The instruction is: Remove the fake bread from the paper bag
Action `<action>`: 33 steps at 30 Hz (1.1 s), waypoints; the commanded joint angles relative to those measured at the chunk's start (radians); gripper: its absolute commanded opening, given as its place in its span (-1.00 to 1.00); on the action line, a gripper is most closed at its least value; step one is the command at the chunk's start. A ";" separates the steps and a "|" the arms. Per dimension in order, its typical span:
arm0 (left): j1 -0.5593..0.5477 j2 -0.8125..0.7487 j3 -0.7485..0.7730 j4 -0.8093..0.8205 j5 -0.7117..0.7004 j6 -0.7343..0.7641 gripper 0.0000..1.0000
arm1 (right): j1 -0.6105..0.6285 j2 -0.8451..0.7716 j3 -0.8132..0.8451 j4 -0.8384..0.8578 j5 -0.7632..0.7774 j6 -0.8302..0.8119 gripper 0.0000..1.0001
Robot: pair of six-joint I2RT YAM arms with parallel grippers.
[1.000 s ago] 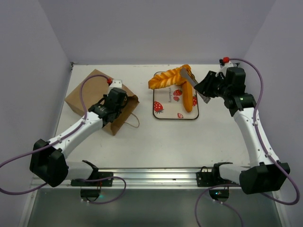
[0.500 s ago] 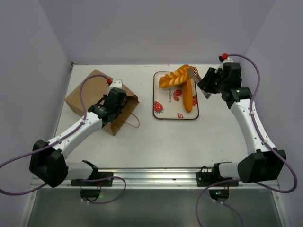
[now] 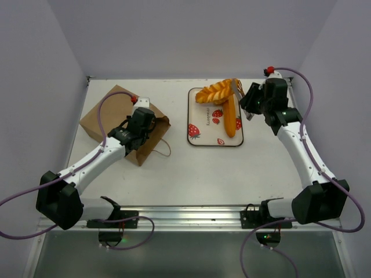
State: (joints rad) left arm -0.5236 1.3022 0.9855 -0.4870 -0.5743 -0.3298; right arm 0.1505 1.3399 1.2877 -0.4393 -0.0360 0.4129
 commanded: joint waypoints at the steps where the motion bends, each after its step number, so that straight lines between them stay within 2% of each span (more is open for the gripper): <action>1: 0.010 -0.024 0.022 -0.001 0.014 -0.006 -1.00 | 0.033 -0.068 -0.040 0.120 0.079 0.043 -0.52; 12: 0.010 -0.024 0.024 -0.001 0.022 -0.005 -1.00 | 0.086 -0.127 -0.133 0.137 0.140 0.073 -0.52; 24: 0.008 -0.027 0.024 -0.002 0.014 -0.008 -1.00 | 0.109 -0.160 -0.226 0.160 0.130 0.107 -0.46; 29: 0.010 -0.027 0.024 -0.004 0.016 -0.008 -1.00 | 0.109 -0.179 -0.240 0.148 0.150 0.095 -0.18; 33: 0.010 -0.027 0.024 -0.002 0.019 -0.009 -1.00 | 0.109 -0.183 -0.241 0.139 0.160 0.087 -0.06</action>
State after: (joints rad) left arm -0.5236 1.3010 0.9855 -0.4870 -0.5606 -0.3298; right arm 0.2558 1.1908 1.0382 -0.3660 0.0921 0.5037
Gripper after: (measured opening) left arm 0.013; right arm 0.461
